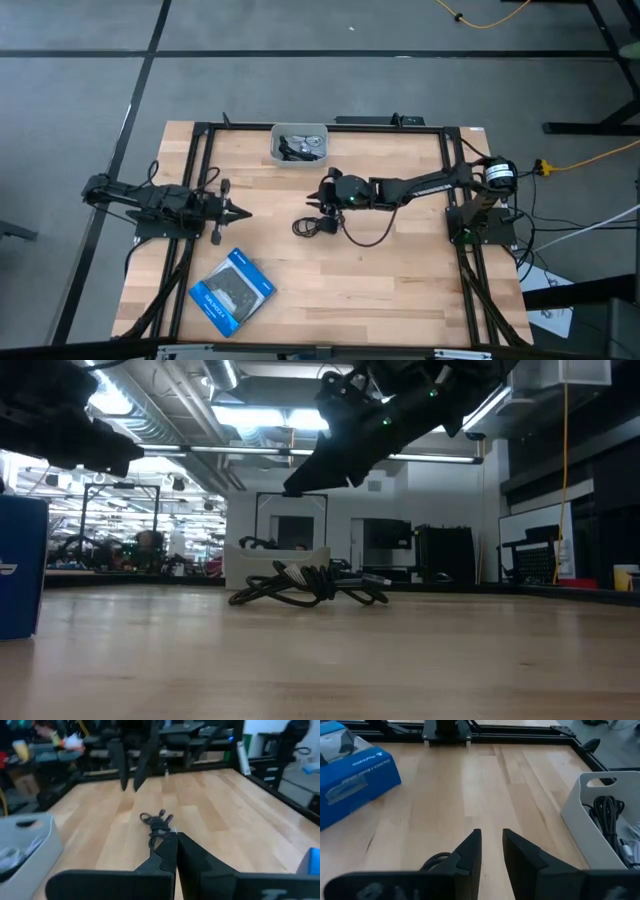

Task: Pick and place USB-C Cables
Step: Put the black charger cable into the white bin

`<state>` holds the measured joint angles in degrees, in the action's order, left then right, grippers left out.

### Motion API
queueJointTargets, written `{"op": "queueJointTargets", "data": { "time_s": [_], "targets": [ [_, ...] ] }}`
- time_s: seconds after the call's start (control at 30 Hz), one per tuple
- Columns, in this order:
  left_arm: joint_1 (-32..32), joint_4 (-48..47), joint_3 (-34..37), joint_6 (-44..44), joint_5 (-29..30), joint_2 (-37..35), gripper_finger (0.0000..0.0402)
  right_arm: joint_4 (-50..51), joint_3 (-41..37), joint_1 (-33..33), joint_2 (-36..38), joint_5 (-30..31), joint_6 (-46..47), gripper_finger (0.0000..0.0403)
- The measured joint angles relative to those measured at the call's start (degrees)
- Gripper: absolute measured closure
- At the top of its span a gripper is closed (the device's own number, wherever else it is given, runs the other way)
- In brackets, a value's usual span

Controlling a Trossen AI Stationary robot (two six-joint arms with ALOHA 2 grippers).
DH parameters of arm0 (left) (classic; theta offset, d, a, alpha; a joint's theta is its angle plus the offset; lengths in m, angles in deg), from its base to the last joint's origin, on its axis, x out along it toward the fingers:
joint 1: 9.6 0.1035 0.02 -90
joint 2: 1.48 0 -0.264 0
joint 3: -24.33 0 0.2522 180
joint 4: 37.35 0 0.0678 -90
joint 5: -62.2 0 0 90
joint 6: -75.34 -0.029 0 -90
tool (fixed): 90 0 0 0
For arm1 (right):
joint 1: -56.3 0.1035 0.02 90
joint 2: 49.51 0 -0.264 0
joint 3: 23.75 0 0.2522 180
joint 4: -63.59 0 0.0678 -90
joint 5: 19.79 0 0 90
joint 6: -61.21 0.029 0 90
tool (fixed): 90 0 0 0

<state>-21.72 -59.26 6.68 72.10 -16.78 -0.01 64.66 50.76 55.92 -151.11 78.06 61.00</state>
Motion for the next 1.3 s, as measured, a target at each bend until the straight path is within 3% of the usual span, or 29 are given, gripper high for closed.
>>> {"op": "queueJointTargets", "data": {
  "time_s": [0.17, 0.33, 0.67, 0.87, 1.03, 1.3],
  "targets": [
    [0.1, 9.6, 3.5, -4.8, -6.4, -0.5, 0.0402, 0.5, 0.0, -1.3, 0.0, -1.7, 0.9, 0.032],
    [2.7, 9.3, 3.5, -4.6, -7.6, 0.1, 0.0402, 0.5, 0.0, -2.5, 0.0, -8.1, 1.2, 0.0295],
    [12.2, 8.9, 3.4, -4.6, -10.2, 0.0, 0.0402, 2.5, 0.0, -2.5, -0.6, -8.6, -3.1, 0.0229],
    [15.1, 8.9, 3.4, -2.2, -11.5, 0.7, 0.0402, 6.8, 0.0, -2.5, -3.9, -8.6, -0.5, 0.0193],
    [15.4, 8.8, 3.4, -1.5, -11.7, 1.6, 0.0402, 12.8, 0.0, -2.5, -4.8, -9.0, 1.4, 0.0189],
    [15.4, 8.8, 3.4, -1.3, -11.7, 3.5, 0.0402, 18.1, 0.1, -2.5, -6.2, -16.8, 1.5, 0.019]
  ]
}}
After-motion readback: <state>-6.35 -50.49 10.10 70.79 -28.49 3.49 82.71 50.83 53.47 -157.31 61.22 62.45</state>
